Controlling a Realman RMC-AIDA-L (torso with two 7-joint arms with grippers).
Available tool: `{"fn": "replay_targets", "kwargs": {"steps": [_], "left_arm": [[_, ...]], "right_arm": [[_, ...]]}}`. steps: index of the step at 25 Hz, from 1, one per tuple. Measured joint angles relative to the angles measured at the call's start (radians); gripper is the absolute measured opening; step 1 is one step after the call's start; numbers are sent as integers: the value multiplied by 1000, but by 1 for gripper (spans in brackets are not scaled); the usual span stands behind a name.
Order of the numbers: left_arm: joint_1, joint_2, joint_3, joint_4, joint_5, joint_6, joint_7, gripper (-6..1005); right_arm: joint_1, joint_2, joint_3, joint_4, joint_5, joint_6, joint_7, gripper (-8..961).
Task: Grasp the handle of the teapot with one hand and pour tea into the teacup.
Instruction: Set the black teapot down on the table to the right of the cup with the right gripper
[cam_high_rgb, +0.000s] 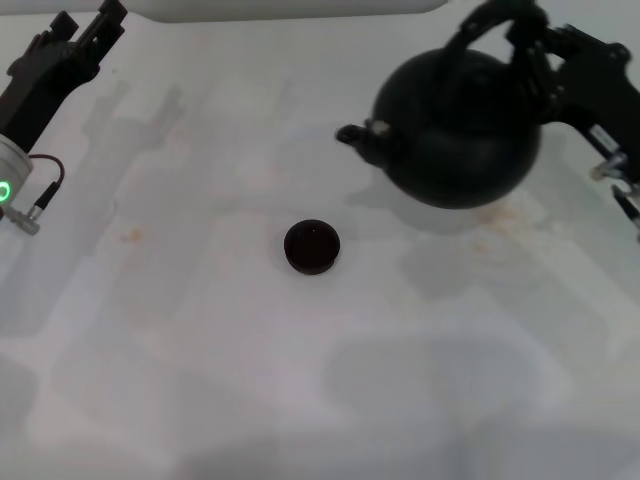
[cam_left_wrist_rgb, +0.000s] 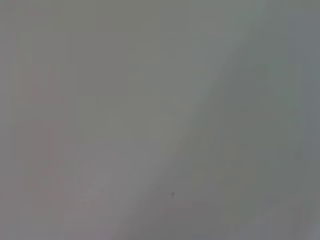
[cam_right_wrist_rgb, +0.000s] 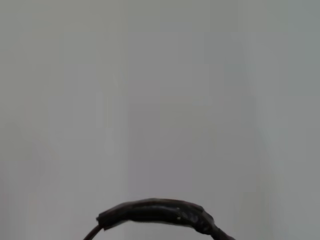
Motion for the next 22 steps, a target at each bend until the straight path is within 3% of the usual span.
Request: {"fn": "replay_targets", "kwargs": {"steps": [9, 22], "left_arm": [[-1, 0, 0, 0, 0, 1, 3, 847], [-3, 2, -1, 0, 0, 1, 4, 847]], "right_arm": [[-45, 3, -26, 70, 13, -9, -6, 110], [-54, 6, -27, 98, 21, 42, -23, 109]]}}
